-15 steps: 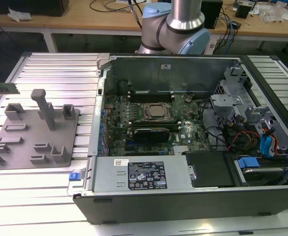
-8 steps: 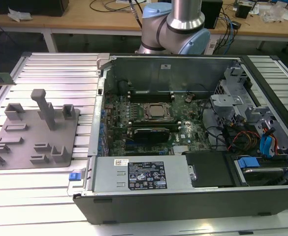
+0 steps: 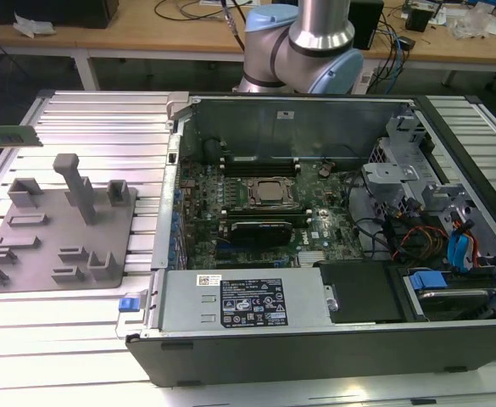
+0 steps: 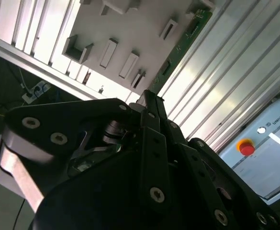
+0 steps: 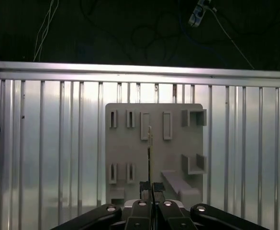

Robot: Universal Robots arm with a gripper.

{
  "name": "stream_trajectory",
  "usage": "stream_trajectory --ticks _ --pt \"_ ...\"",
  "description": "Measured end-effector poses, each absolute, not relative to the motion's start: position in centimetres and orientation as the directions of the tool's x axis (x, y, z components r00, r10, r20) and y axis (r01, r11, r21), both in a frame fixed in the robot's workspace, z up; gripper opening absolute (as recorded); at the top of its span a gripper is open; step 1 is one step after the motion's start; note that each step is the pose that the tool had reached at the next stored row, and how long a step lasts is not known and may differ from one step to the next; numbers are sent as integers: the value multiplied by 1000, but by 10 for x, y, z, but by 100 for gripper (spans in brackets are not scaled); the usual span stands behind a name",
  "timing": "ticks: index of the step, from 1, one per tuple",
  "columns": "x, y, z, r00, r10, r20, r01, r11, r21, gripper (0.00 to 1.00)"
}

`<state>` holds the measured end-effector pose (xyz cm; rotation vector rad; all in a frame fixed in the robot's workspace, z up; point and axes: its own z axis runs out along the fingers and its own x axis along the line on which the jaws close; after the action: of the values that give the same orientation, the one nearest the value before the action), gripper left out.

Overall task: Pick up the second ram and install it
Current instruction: 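Pick up the second ram and move it above second insertion slot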

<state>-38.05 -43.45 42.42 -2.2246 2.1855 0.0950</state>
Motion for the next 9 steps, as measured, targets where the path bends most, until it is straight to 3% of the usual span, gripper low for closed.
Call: stream_trajectory --ticks 9 --pt "-340 -435 424 16 -998 -58 -999 -18 27 9"
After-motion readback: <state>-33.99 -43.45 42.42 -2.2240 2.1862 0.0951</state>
